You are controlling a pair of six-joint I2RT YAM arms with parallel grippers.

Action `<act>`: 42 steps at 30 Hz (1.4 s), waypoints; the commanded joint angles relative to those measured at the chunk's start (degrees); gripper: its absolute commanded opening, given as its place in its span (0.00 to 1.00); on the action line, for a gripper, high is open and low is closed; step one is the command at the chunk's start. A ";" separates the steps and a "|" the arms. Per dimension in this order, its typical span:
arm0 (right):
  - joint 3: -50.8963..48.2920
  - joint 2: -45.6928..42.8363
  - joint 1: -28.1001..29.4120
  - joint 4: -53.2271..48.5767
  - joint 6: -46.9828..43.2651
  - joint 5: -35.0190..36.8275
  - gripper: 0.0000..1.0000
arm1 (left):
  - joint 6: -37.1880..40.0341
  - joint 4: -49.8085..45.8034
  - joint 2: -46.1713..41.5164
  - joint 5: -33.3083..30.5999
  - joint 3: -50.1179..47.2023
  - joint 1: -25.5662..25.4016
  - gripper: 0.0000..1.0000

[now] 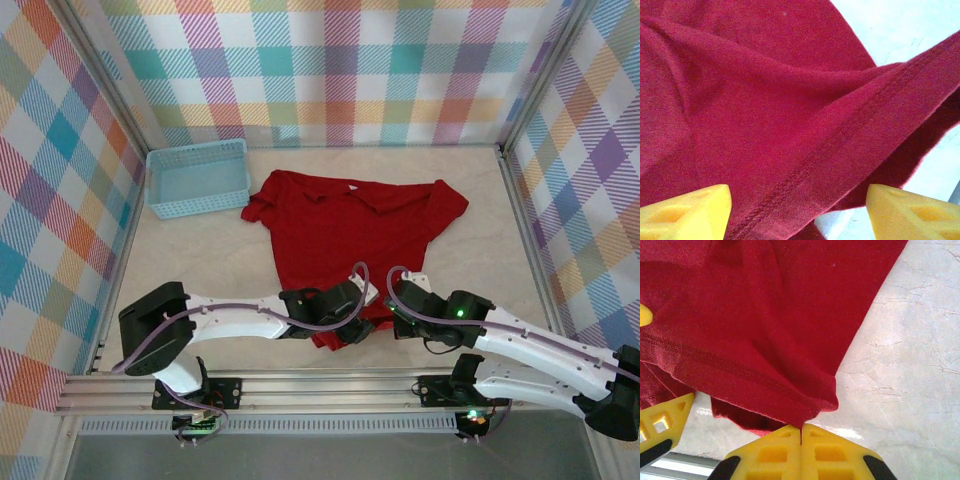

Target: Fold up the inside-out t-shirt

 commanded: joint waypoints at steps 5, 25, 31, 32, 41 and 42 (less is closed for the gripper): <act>1.85 -1.37 -0.29 -1.58 -0.38 1.69 0.00 | -3.48 -2.78 2.62 -10.89 1.60 0.63 0.60; 6.92 -9.65 -0.98 -15.78 10.18 15.13 0.00 | -9.12 -1.86 5.84 -12.23 1.53 4.86 0.48; 7.63 -12.55 -3.23 -15.89 10.86 17.86 0.00 | -8.61 -2.36 3.04 -10.71 0.87 4.85 0.59; 7.34 -12.68 -3.36 -14.13 9.09 17.07 0.00 | -8.39 -2.40 2.74 -10.50 0.94 4.85 0.60; 8.36 -10.92 -4.78 -24.19 20.65 21.97 0.00 | -8.42 -3.70 -0.90 -15.42 0.17 5.07 0.52; 8.20 -12.84 -4.92 -24.62 21.74 22.87 0.00 | -8.30 -4.11 -1.30 -15.88 0.19 5.01 0.55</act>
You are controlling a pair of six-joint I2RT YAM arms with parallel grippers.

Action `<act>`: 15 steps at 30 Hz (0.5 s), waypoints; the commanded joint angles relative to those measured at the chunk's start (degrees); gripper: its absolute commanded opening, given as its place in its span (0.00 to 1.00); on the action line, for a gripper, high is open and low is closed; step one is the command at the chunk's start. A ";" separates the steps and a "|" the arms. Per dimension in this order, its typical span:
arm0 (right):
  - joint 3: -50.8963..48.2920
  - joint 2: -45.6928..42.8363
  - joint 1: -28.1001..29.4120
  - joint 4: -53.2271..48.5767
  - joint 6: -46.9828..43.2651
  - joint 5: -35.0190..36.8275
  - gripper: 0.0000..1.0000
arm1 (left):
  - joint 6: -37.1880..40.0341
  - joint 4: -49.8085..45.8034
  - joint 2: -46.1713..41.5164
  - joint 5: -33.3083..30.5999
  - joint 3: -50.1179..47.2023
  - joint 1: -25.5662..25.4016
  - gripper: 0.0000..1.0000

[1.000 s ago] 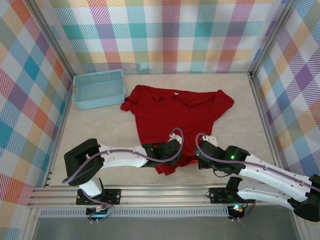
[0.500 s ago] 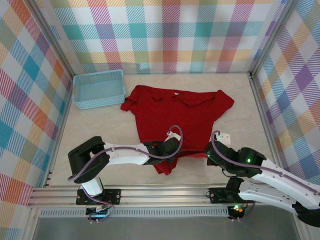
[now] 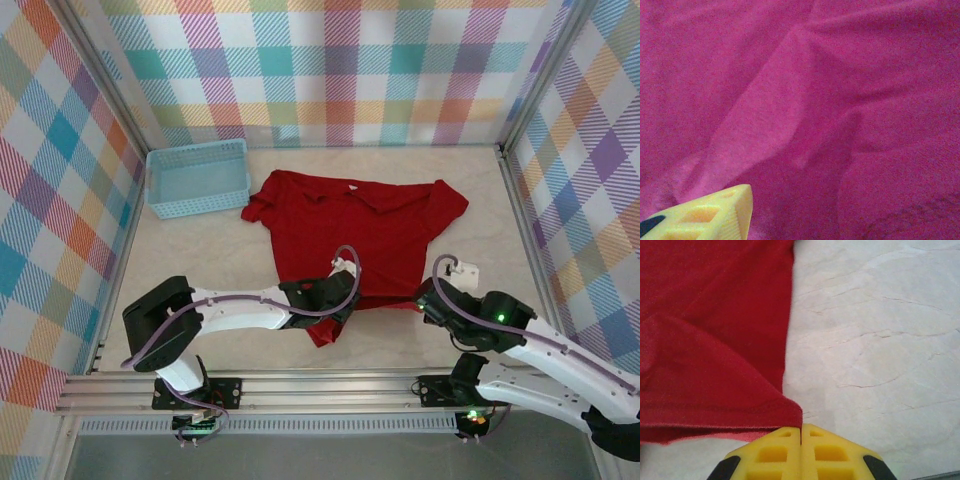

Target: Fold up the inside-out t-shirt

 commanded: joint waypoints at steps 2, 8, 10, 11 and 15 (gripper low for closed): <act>1.23 -6.40 -1.13 -5.79 6.12 6.67 0.00 | 0.43 -3.14 -2.57 -3.81 -0.27 0.68 0.64; 0.11 -4.75 -1.42 5.80 -4.20 2.30 0.00 | 1.49 -3.24 -1.40 -1.28 1.51 0.79 0.78; 0.02 -2.91 -1.35 8.18 -6.94 1.91 0.00 | 1.61 -3.07 -0.81 0.03 2.26 0.79 0.84; -0.06 -2.36 -1.41 9.02 -7.76 0.06 0.00 | 1.86 -2.92 -0.59 1.19 2.57 0.81 0.88; -0.71 -0.67 -1.42 12.70 -11.97 -3.22 0.00 | 2.00 -1.60 0.06 6.36 3.48 0.79 0.94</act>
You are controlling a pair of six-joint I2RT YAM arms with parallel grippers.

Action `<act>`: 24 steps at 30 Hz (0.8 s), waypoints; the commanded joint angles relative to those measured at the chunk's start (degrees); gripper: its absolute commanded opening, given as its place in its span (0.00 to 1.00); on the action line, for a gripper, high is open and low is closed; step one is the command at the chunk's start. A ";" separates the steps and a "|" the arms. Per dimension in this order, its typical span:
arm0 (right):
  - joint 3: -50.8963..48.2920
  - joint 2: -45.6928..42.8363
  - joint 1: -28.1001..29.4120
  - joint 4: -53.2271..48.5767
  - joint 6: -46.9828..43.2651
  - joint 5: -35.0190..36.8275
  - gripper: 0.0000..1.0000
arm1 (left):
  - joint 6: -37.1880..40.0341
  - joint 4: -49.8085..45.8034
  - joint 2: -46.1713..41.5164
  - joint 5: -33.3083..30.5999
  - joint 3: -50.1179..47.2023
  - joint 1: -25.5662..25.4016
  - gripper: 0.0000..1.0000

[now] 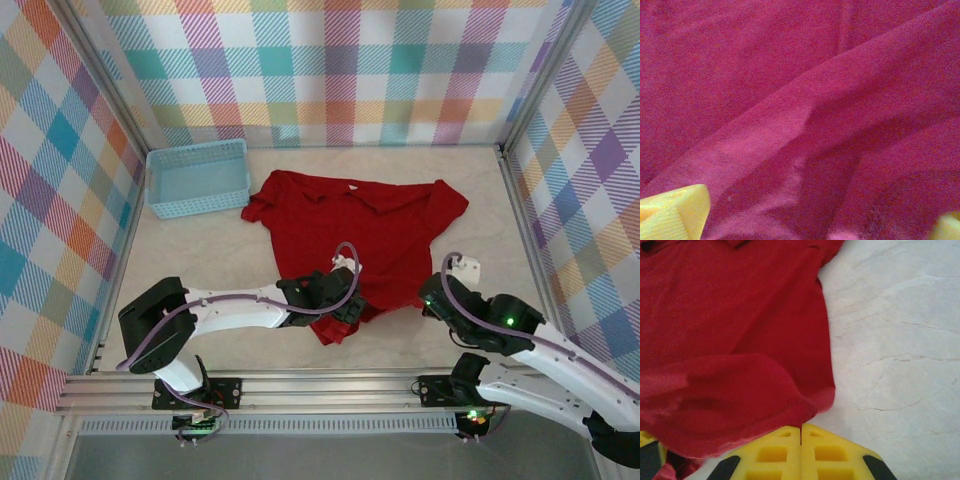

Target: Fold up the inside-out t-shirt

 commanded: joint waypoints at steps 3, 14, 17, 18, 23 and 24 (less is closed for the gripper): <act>-1.25 1.33 -0.40 4.47 -4.74 -3.63 0.00 | 0.77 0.80 1.91 5.56 2.65 0.42 0.92; 1.01 -2.16 -0.69 -0.05 -2.80 0.28 0.00 | 2.71 -3.52 7.88 2.01 5.20 0.33 0.78; 1.27 -2.23 -0.94 -0.17 -2.64 0.48 0.00 | 2.71 -3.32 8.09 0.40 4.61 0.33 0.74; 1.36 -2.26 -1.02 -0.31 -2.45 0.79 0.00 | 2.63 -3.27 8.06 -0.06 4.48 0.34 0.72; 1.15 -1.98 -1.56 -0.36 -2.41 1.03 0.00 | 1.85 -2.92 7.31 -1.31 4.80 0.33 0.49; 1.02 -1.84 -1.78 -0.84 -1.88 1.18 0.00 | 1.57 -2.99 6.93 -1.95 5.02 0.42 0.45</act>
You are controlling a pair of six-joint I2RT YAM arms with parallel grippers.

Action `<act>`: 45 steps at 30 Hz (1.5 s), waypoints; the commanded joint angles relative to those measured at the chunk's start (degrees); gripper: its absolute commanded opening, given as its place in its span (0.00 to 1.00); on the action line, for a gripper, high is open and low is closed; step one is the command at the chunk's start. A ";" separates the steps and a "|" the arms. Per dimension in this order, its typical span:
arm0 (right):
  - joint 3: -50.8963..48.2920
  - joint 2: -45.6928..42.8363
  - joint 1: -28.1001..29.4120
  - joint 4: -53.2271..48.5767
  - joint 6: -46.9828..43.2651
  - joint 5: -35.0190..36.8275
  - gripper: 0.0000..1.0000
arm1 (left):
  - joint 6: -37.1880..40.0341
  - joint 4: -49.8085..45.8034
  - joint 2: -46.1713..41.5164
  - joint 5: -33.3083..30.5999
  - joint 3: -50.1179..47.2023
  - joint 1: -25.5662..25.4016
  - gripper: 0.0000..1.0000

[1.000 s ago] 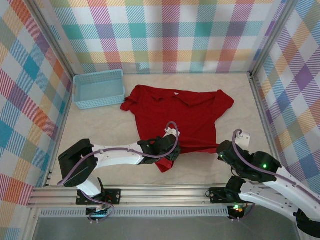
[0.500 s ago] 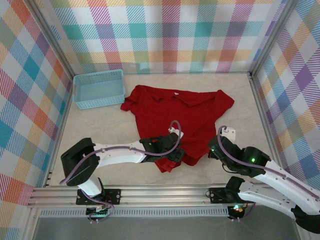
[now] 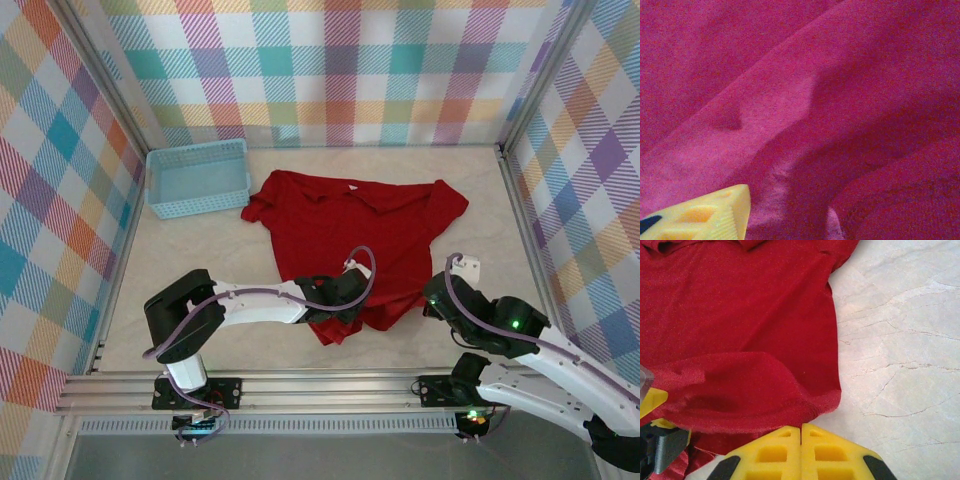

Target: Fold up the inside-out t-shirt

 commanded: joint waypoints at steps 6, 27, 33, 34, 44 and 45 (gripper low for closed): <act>-1.27 -0.03 -5.36 -1.83 2.71 1.12 0.00 | -2.44 -3.94 -8.27 -7.80 3.28 1.57 0.16; -16.42 -5.43 -0.41 35.12 -17.66 -28.90 0.46 | 0.25 -15.90 -10.57 1.99 20.93 3.92 0.07; -18.57 5.74 5.17 48.18 -24.45 -34.54 0.47 | 0.98 -16.31 -10.34 2.31 21.79 3.94 0.07; -19.29 7.59 5.18 50.29 -25.75 -34.53 0.47 | 1.03 -16.38 -10.60 2.24 21.76 4.01 0.07; -22.63 15.93 5.07 60.85 -34.49 -33.17 0.47 | 1.56 -16.26 -12.28 3.62 21.02 4.20 0.08; -22.48 16.78 5.11 61.20 -34.98 -32.86 0.47 | 1.65 -16.06 -12.55 3.78 20.79 4.24 0.08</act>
